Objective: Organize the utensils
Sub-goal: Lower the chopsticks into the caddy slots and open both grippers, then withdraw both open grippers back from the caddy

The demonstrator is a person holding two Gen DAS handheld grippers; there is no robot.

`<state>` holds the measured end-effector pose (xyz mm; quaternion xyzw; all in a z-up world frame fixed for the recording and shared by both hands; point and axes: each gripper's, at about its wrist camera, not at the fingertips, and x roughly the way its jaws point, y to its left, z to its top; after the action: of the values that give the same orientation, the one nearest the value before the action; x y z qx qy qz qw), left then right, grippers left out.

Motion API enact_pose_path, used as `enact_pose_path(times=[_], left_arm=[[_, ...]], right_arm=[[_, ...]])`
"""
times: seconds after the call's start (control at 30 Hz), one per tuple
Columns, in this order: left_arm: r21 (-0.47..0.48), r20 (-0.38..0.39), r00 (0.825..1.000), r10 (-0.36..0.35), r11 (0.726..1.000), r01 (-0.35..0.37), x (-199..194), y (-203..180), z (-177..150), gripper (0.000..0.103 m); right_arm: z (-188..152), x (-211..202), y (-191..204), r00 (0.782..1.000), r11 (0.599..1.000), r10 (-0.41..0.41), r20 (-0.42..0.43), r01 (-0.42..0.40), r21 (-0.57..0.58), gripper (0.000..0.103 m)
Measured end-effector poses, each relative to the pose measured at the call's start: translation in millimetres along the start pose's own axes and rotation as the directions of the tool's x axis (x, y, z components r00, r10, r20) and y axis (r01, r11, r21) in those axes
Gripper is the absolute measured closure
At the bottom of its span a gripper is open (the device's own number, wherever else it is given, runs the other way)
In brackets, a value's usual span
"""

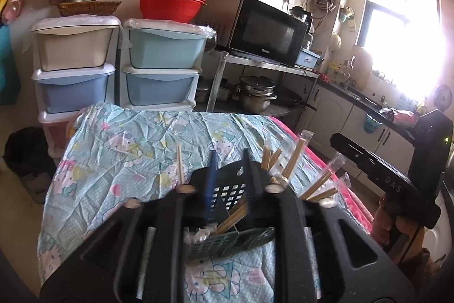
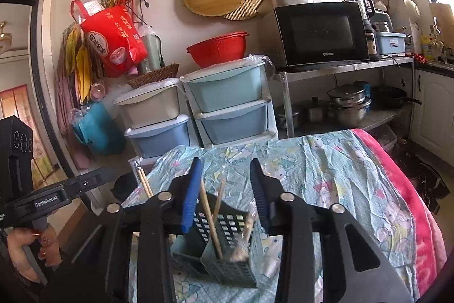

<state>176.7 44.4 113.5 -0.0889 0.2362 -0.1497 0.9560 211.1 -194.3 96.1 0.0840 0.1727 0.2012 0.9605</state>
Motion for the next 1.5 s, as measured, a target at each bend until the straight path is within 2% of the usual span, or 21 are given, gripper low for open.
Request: enact_pose_path(times=[0.1,0.17,0.33,0.43,0.57,0.73,1.07,1.37,1.5], left_arm=[[-0.006,0.007,1.000,0.017,1.000,-0.017,-8,2,-3,0.073],[-0.010,0.018,0.999,0.029,1.000,-0.029,-16,2,-6,0.059],[-0.011,0.052,0.997,0.054,0.999,-0.054,-39,-4,-14,0.041],[-0.003,0.061,0.996,0.064,0.998,-0.064,-52,-8,-21,0.034],[-0.002,0.083,0.994,0.070,0.998,-0.070,-66,-15,-31,0.021],[0.012,0.099,0.992,0.073,0.997,-0.075,-77,-30,-41,0.011],[0.040,0.075,0.991,0.113,0.992,-0.116,-82,-44,-72,0.011],[0.015,0.017,0.987,0.160,0.987,-0.161,-68,-34,-115,0.011],[0.018,0.024,0.980,0.200,0.980,-0.200,-63,-30,-130,0.011]], right_arm=[[-3,-9,0,1.000,1.000,-0.016,-0.004,0.016,-0.018,0.062],[-6,-17,0,1.000,0.999,-0.017,-0.004,0.017,-0.031,0.054],[-18,-40,2,1.000,0.997,-0.029,0.008,0.030,-0.066,0.041],[-26,-52,4,0.999,0.995,-0.036,0.012,0.037,-0.090,0.038],[-34,-69,9,0.999,0.995,-0.024,0.025,0.026,-0.092,0.029],[-46,-88,13,0.999,0.994,-0.016,0.048,0.021,-0.103,0.019],[-74,-103,10,0.999,0.995,-0.035,0.026,0.037,-0.090,0.008],[-105,-101,14,0.997,0.993,-0.071,-0.014,0.069,-0.100,0.007],[-121,-100,15,0.996,0.990,-0.088,-0.001,0.087,-0.110,0.007]])
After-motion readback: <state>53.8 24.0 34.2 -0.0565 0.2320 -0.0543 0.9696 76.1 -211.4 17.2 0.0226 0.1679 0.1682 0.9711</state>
